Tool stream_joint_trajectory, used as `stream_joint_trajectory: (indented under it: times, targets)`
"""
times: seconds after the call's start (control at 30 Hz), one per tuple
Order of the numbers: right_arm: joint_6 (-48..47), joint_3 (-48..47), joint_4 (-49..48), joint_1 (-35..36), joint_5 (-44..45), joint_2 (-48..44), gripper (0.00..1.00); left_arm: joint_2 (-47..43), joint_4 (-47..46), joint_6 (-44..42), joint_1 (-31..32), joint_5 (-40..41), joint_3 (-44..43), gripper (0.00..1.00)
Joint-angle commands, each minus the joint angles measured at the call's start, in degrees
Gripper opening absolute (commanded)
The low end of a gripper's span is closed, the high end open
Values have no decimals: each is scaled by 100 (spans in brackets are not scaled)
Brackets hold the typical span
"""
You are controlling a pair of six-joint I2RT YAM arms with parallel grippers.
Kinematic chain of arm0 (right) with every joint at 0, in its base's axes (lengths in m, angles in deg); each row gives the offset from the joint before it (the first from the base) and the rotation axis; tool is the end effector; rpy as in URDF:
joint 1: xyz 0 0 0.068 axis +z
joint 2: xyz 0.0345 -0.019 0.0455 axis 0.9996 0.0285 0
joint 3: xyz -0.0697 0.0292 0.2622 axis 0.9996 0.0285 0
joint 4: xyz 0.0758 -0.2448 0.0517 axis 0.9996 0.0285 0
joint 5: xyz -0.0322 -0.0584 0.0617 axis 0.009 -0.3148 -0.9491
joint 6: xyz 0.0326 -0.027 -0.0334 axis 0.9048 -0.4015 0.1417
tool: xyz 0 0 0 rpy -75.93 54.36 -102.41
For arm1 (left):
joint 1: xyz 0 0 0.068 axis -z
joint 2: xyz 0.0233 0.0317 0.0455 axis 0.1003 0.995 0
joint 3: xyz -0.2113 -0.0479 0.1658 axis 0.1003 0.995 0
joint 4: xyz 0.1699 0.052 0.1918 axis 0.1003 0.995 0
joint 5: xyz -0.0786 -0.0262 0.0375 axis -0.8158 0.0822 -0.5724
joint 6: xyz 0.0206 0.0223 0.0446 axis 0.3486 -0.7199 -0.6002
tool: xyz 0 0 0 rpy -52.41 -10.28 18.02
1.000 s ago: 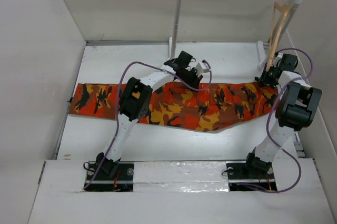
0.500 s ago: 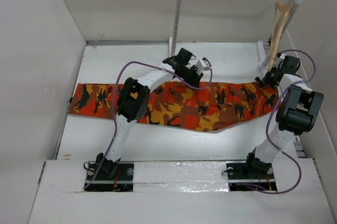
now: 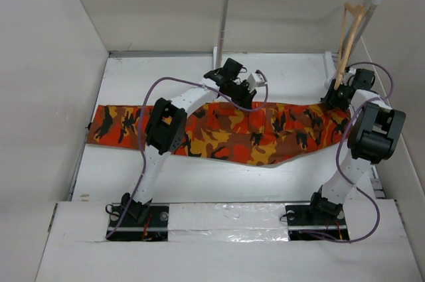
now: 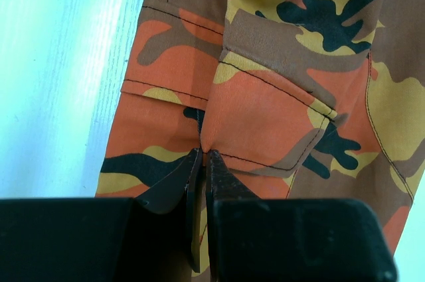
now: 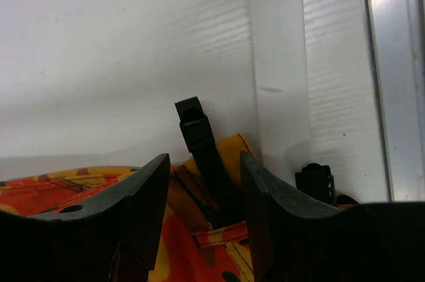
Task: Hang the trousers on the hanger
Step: Fold the trousers at the center of the board.
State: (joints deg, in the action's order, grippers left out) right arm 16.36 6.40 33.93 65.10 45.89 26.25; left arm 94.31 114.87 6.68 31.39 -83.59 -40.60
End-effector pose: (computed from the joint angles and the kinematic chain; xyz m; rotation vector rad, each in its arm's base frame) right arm 0.3860 -0.1543 0.1923 0.3018 2.3489 0.1555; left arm 0.4047 -0.3359 0.2176 1.4823 1.7267 -0.9210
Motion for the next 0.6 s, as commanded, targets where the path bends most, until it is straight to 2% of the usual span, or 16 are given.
stream_joint_trajectory:
  times: [0.0, 0.17, 0.27, 0.3, 0.37, 0.4, 0.57]
  targets:
    - [-165, -333, 340, 6, -39, 92, 53, -544, -36, -112, 21, -225, -218, 0]
    - [-147, -385, 445, 67, 119, 109, 52, -526, -36, -147, 21, -207, -227, 0]
    - [-191, -465, 550, 120, 225, 145, 40, -526, -53, -182, 21, -164, -244, 0]
    - [-191, -491, 577, 121, 268, 145, 20, -526, -45, -182, 21, -146, -236, 0]
    - [-104, -352, 412, 121, 339, -12, 4, -526, -53, -200, 21, -128, -244, 0]
    - [-68, -237, 289, 60, 356, -109, 0, -526, -53, -208, 21, -128, -253, 0]
    - [178, 474, -554, -134, 225, -759, 0, -517, -36, -235, 21, -85, -262, 0]
